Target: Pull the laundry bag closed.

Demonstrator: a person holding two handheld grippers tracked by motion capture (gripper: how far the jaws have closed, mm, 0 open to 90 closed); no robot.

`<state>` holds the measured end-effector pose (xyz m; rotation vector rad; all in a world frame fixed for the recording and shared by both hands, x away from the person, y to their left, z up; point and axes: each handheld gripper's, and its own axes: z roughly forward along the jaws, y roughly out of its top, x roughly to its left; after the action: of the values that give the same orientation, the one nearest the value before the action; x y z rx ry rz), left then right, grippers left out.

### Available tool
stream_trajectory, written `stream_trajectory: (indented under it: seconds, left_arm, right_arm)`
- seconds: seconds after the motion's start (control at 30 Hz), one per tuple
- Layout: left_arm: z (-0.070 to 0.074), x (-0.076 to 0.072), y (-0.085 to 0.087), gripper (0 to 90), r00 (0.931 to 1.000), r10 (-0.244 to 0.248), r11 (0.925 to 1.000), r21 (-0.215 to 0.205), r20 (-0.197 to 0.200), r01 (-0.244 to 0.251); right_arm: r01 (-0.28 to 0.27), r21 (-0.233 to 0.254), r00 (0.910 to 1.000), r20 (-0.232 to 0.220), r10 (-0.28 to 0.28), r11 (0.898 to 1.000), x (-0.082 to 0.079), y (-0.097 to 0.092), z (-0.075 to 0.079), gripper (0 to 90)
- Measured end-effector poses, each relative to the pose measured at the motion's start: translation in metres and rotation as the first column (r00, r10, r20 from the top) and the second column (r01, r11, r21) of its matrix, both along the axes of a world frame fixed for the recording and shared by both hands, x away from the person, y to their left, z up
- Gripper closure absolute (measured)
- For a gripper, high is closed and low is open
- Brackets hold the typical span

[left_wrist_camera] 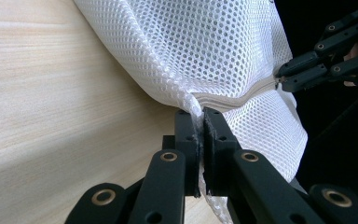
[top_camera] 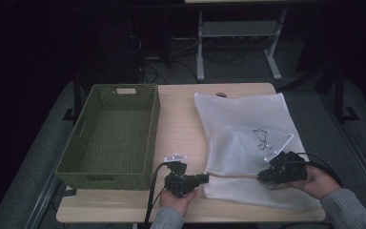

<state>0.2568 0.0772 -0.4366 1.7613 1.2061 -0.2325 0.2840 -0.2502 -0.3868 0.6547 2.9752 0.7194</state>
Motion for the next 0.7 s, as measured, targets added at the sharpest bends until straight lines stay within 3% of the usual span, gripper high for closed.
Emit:
stream_trajectory:
  seconds: [0.7]
  left_arm:
    - [0.000,0.001,0.002,86.2,1.0000,0.004,0.9994,0.035,0.005,-0.004]
  right_arm:
    - [0.120,0.016,0.9926,-0.020,-0.120,0.993,-0.005,-0.050,-0.012,81.5]
